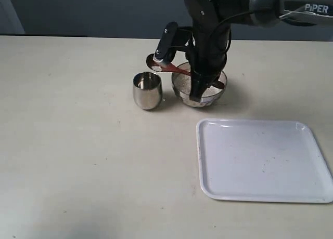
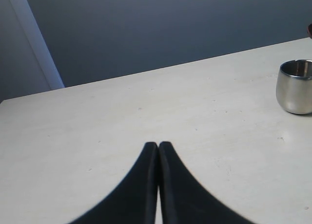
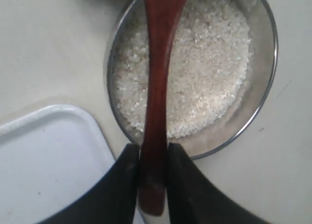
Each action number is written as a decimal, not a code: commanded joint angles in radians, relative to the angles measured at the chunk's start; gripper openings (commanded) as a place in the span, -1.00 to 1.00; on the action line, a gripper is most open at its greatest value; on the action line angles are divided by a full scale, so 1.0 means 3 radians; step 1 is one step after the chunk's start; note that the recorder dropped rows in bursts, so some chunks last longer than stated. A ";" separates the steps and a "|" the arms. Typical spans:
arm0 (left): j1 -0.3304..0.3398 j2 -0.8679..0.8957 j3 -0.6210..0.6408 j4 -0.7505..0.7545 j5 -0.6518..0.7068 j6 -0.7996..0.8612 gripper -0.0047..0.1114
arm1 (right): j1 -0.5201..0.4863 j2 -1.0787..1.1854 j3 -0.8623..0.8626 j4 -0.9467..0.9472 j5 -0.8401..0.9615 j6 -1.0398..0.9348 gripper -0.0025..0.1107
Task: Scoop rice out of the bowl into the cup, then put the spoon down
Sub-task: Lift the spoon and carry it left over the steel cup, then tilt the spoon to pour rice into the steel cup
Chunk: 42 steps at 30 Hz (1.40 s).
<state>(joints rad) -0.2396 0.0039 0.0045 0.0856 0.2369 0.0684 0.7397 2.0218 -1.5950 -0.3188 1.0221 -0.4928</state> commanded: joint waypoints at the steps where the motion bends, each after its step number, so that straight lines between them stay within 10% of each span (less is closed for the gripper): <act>1: -0.0009 -0.0013 -0.0015 -0.0005 0.0007 -0.0014 -0.91 | 0.0142 -0.0014 -0.0022 -0.0317 -0.0164 0.0177 -0.97; 42: -0.0009 -0.0013 -0.0015 -0.0005 0.0007 -0.0014 -0.91 | 0.0333 0.0256 -0.0015 -0.1259 -0.0346 0.0695 -0.97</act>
<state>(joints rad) -0.2396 0.0039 0.0045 0.0856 0.2369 0.0684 0.8389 2.1028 -1.5971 -0.6738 0.9128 -0.3034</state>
